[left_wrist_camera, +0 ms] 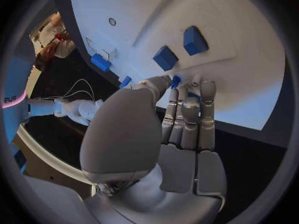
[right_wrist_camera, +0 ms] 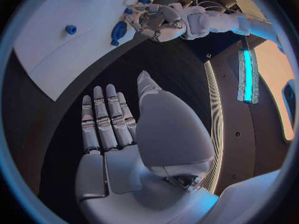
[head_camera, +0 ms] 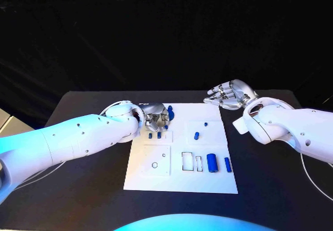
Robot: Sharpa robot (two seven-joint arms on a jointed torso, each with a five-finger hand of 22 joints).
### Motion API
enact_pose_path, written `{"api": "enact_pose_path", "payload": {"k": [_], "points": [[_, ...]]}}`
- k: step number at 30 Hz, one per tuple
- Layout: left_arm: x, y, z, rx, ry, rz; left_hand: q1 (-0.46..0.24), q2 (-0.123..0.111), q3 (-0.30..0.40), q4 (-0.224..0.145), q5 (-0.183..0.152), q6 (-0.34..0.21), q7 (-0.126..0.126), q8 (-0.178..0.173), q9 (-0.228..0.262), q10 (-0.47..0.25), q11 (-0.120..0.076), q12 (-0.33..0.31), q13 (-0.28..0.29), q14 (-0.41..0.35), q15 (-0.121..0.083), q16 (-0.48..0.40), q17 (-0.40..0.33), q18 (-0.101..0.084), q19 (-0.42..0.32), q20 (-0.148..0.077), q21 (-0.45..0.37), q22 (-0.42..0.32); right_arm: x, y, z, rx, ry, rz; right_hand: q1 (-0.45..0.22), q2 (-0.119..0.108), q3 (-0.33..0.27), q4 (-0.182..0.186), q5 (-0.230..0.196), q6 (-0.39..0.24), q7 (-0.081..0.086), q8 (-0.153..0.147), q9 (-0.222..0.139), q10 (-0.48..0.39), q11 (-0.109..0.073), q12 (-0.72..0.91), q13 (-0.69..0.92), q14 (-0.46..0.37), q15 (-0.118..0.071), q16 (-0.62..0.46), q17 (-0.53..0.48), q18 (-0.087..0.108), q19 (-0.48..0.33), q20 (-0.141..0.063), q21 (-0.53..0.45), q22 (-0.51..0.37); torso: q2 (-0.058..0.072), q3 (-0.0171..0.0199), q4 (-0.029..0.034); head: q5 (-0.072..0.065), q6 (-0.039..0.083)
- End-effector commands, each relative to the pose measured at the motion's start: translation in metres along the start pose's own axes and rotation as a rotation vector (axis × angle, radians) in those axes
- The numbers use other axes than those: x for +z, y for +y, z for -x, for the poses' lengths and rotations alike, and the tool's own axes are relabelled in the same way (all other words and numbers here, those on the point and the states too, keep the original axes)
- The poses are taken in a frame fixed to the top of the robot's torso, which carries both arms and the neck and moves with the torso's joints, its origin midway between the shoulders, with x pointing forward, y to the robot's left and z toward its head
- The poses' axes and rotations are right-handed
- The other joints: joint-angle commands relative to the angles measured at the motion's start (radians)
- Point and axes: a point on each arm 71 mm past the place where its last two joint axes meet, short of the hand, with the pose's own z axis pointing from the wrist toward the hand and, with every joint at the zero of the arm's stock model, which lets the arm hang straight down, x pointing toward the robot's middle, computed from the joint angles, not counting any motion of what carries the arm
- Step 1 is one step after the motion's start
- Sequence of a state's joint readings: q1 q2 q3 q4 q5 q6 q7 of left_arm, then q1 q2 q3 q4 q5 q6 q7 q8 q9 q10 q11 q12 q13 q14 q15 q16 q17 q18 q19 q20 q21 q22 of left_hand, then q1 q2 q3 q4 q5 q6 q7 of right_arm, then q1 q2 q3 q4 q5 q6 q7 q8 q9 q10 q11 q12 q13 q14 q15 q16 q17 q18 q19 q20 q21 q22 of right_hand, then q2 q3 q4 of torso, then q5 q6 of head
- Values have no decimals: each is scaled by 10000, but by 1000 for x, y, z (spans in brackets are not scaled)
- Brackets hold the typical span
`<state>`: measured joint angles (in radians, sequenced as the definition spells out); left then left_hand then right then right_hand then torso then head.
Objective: Assemble the parts on the task board
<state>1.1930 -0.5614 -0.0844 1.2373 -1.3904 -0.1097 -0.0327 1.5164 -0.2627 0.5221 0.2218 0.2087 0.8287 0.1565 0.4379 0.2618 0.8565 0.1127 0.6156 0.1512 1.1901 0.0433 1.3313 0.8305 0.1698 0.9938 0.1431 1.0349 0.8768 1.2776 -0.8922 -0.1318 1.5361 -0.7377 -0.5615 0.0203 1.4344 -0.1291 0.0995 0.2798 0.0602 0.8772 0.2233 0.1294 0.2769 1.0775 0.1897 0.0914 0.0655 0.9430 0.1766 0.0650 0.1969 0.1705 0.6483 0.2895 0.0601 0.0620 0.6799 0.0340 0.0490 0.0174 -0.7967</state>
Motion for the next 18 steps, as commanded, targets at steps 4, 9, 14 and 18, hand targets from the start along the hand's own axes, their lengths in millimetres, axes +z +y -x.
{"api": "enact_pose_path", "payload": {"k": [4,9,14,18], "points": [[3,-3,-2,65,146,-4,104,1,130,-63,-59,72,29,-94,-16,78,-1,-56,-23,114,13,106,57,-62,60,-5,126,101,0,2,-2,-19,103,174,69,28,1,-53,-3,44,174,-11,-9,8,-29,38,-13,13,-44,38,-14,89,56,12,59,12,0,1,-8,11,9],[4,-4,-2,18,135,-31,81,20,229,-167,-70,41,35,-182,-31,107,0,-96,-40,265,11,242,266,-123,269,-7,417,436,0,2,-2,-15,108,185,67,33,1,-50,-3,51,178,-9,-9,14,-28,41,-12,15,-44,38,-21,89,55,12,59,12,0,-1,5,1,8],[5,-5,-3,-24,183,-37,-22,13,247,-189,-90,52,50,-223,-30,110,11,-125,-49,384,23,345,432,-174,436,2,629,684,0,2,-2,-12,119,182,67,37,2,-49,-4,57,179,-6,-8,20,-28,44,-11,18,-45,39,-24,89,48,12,58,11,1,4,6,1,3],[7,-6,-4,-29,266,-23,-65,12,253,-201,-95,58,57,-240,-29,125,9,-129,-49,443,24,396,512,-189,493,6,705,770,0,2,-3,-9,132,184,67,37,2,-49,-4,57,179,-6,-8,20,-28,44,-11,18,-45,39,-24,89,48,12,58,11,3,-4,-10,-2,-6]]}}
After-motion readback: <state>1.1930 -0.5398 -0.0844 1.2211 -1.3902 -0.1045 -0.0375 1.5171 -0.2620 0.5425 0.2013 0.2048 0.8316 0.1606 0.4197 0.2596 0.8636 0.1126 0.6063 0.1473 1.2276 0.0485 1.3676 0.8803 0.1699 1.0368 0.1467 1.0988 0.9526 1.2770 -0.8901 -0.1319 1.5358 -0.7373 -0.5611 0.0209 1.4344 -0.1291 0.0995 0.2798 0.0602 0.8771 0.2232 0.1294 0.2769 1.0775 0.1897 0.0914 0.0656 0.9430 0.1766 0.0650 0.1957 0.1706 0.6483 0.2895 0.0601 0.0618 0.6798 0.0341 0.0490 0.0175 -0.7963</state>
